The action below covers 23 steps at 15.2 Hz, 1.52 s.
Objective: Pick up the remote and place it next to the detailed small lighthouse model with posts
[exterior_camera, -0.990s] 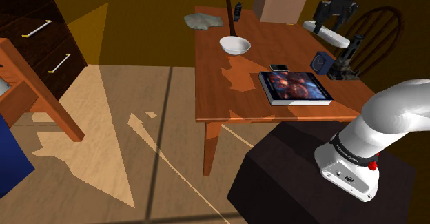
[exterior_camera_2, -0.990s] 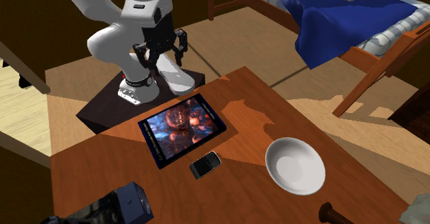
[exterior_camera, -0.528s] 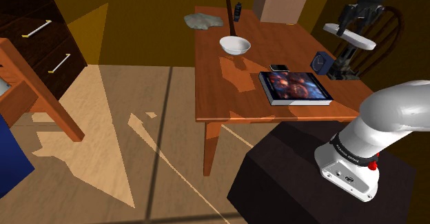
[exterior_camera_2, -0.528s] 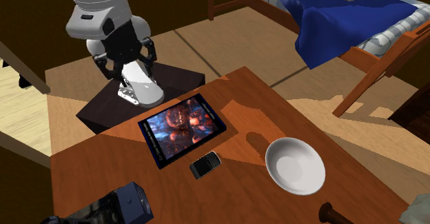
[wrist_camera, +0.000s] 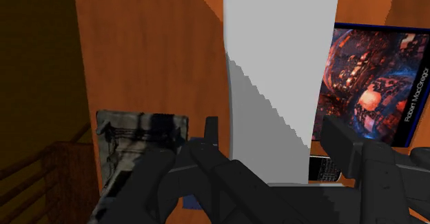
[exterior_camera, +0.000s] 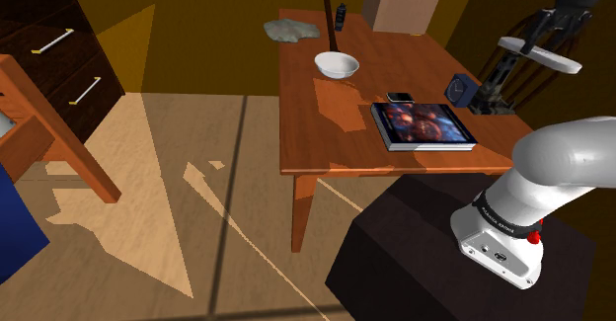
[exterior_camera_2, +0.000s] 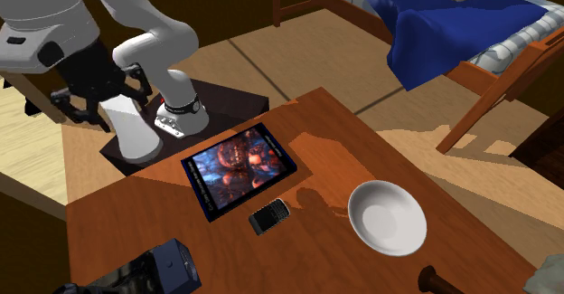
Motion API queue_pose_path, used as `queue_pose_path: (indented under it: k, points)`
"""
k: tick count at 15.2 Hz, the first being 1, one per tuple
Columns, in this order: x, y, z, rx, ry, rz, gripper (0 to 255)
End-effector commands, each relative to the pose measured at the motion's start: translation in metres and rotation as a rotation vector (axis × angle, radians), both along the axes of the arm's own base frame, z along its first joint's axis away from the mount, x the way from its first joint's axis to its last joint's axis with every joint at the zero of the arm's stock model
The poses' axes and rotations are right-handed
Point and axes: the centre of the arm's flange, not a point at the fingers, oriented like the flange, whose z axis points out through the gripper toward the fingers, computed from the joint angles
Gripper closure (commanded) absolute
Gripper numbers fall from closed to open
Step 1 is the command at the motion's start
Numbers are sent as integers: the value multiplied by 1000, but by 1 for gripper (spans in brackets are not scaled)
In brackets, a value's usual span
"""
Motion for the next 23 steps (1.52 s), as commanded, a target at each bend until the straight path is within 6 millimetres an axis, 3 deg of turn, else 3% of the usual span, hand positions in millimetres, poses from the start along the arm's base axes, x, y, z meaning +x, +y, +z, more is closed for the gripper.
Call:
queue_pose_path:
  k: [1,6,23]
  points:
    - [-20,-18,-1,0,0,1,255]
    - [-59,-59,-1,0,0,1,255]
    - [-59,-59,-91,0,0,1,255]
